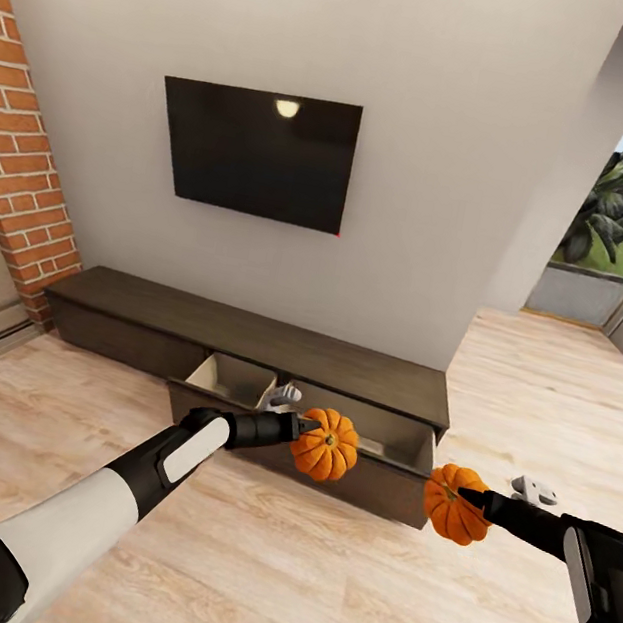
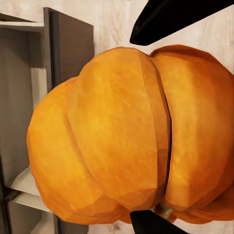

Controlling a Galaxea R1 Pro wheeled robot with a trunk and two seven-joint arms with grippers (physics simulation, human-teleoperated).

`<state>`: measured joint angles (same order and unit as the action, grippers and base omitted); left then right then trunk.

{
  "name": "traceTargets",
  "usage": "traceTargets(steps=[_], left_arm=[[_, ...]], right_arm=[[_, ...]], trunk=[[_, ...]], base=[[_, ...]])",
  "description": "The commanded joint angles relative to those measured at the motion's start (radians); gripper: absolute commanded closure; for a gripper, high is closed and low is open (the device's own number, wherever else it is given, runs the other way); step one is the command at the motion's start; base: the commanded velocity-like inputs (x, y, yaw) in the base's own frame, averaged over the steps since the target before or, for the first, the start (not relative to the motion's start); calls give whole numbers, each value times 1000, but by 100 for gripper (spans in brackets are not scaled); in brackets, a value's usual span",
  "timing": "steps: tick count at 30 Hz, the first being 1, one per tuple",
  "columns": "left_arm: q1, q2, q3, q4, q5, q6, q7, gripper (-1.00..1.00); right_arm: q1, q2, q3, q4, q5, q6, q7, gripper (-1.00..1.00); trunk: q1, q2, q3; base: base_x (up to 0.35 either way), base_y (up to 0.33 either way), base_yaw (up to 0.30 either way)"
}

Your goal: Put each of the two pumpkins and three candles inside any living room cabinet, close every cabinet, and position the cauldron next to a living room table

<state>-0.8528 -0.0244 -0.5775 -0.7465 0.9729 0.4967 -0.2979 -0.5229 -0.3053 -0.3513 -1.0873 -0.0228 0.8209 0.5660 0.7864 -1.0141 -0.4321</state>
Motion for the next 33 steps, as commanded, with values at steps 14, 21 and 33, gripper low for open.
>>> traceTargets(steps=[14, 21, 33], left_arm=[[0, 0, 1, -1, 6, 1, 0, 100], [0, 0, 1, -1, 6, 1, -1, 100], [0, 0, 1, -1, 6, 1, 0, 100]], right_arm=[[0, 1, 0, 0, -9, 1, 0, 100], [0, 1, 0, 0, -11, -25, 0, 100], [0, 1, 0, 1, -11, -26, 0, 100]], trunk=[[0, 0, 1], [0, 0, 6], [0, 0, 14]], base=[[337, 0, -33], [337, 0, -258], [337, 0, -267]])
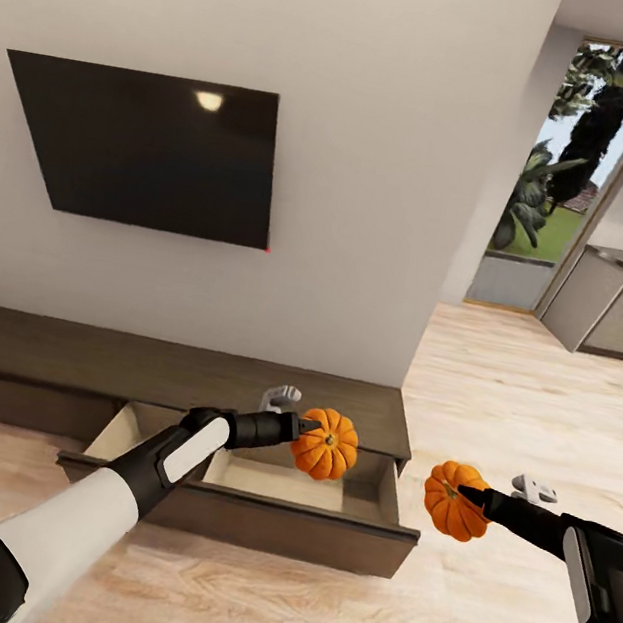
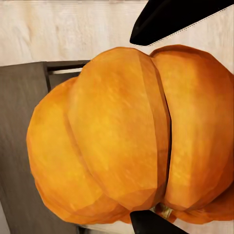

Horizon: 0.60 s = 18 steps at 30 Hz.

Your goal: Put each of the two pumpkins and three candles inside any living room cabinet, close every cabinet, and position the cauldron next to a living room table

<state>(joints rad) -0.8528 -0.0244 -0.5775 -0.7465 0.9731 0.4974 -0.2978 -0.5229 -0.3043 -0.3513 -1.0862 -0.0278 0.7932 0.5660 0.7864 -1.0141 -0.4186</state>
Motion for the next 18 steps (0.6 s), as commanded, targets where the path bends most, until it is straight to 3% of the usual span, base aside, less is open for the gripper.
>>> traceTargets(steps=[1, 18], left_arm=[[0, 0, 1, -1, 6, 1, -1, 100], [0, 1, 1, -1, 6, 0, -1, 100]], right_arm=[[0, 0, 0, 0, -7, 1, 0, 100], [0, 1, 1, 0, -4, 1, 0, 100]], trunk=[[0, 0, 0], [0, 0, 1]], base=[[337, 0, -155], [337, 0, -16]])
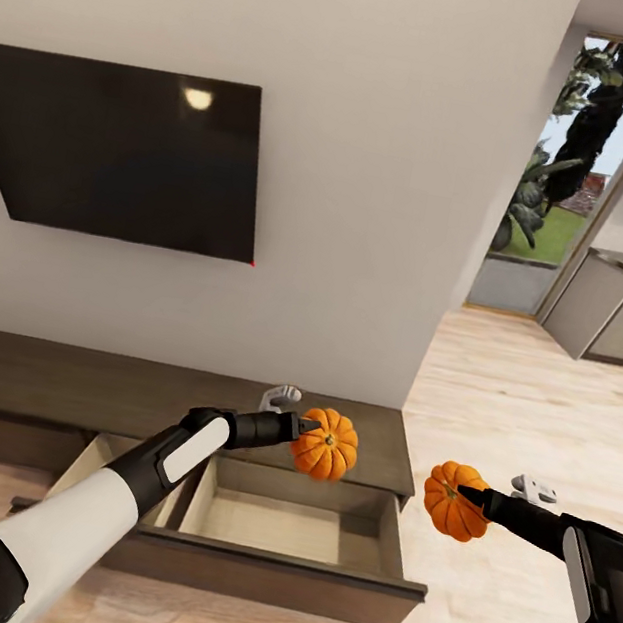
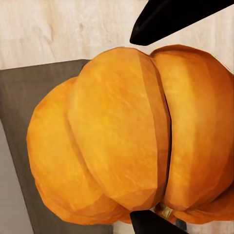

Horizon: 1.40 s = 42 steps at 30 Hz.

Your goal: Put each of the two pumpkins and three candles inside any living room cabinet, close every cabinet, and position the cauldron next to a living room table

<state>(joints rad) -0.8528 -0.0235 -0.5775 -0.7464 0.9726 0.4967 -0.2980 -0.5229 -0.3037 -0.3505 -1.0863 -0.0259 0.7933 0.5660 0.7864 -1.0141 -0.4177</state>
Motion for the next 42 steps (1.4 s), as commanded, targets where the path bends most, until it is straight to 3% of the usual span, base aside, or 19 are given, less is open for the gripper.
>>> traceTargets(steps=[1, 20, 31, 32, 35, 38, 40, 41, 42], left_arm=[[0, 0, 1, -1, 6, 1, 0, 100], [0, 0, 1, -2, 6, 0, -1, 100], [0, 4, 1, -2, 6, -23, -5, 100], [0, 0, -1, 0, 6, -21, 3, 100], [0, -1, -4, 1, 0, -19, 44, 100], [0, 17, -4, 24, -7, -11, 105, 100], [0, 23, -3, 97, -7, -12, 112, 100], [0, 23, -3, 163, -7, -16, 111, 100], [0, 22, -3, 198, -8, -17, 107, 100]], right_arm=[[0, 0, 0, 0, -6, 1, 0, 100], [0, 0, 2, -3, -4, 1, 1, 100], [0, 0, 4, -3, -4, 2, 3, 100], [0, 24, 32, -4, 1, 6, -4, 100], [0, 42, 104, -4, 0, 12, -17, 100], [-1, 76, 184, 1, -3, 16, -30, 100], [-2, 127, 217, 15, -2, 15, -70, 100], [-3, 169, 232, 30, -1, 12, -129, 100], [-3, 192, 238, 39, -1, 10, -170, 100]], trunk=[[0, 0, 0], [0, 0, 0], [0, 0, 0], [0, 0, 0], [0, 0, 0], [0, 0, 0], [0, 0, 0], [0, 0, 0], [0, 0, 0]], base=[[337, 0, 0], [333, 0, 0], [37, 0, 0], [0, 0, 0], [0, 0, 0], [0, 0, 0], [0, 0, 0], [0, 0, 0], [0, 0, 0]])
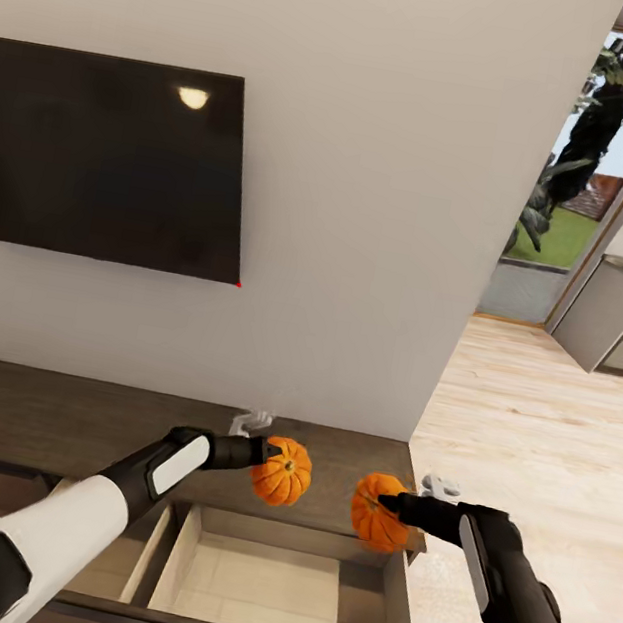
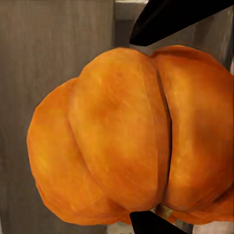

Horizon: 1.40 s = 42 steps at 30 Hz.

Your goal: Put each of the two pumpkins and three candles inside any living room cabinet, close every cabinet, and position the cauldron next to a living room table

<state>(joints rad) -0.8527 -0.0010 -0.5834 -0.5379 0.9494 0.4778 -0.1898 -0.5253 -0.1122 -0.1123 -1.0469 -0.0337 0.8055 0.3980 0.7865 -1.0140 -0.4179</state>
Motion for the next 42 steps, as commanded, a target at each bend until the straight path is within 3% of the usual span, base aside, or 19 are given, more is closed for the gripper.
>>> traceTargets(steps=[1, 3, 6, 10, 11, 12, 17, 28, 42], left_arm=[[0, -1, 3, 16, 16, 0, -6, 100], [0, 2, 2, 52, 15, -1, -23, 100], [1, 6, 2, 103, 13, -2, -34, 100], [1, 7, -7, 170, 13, -3, -43, 100], [2, 7, -23, 195, 12, -4, -59, 100], [1, 8, -64, 248, 11, -21, -111, 100], [3, 2, -99, 354, 11, -73, -144, 100], [4, 0, -99, 361, 15, -87, -145, 100], [4, -1, -97, 361, 17, -87, -145, 100]], right_arm=[[-1, 21, 6, 10, 6, -5, -39, 100], [-3, 59, 31, 41, 6, -8, -91, 100], [-14, 78, 66, 114, 6, -13, -113, 100], [-21, 82, 77, 187, 6, -53, -117, 100], [-22, 83, 79, 199, 6, -65, -117, 100], [-22, 83, 80, 208, 6, -76, -117, 100], [-22, 82, 81, 258, 7, -83, -117, 100], [-22, 82, 82, 268, 9, -82, -114, 100], [-22, 82, 82, 265, 8, -81, -111, 100]], trunk=[[0, 0, 0], [0, 0, 0], [0, 0, 0], [0, 0, 0], [0, 0, 0], [0, 0, 0], [0, 0, 0], [0, 0, 0], [54, -98, -44]], base=[[0, 0, 0], [0, 0, 0], [0, 0, 0], [0, 0, 0], [0, 0, 0], [0, 0, 0], [0, 0, 0], [0, 0, 0], [0, 0, 0]])
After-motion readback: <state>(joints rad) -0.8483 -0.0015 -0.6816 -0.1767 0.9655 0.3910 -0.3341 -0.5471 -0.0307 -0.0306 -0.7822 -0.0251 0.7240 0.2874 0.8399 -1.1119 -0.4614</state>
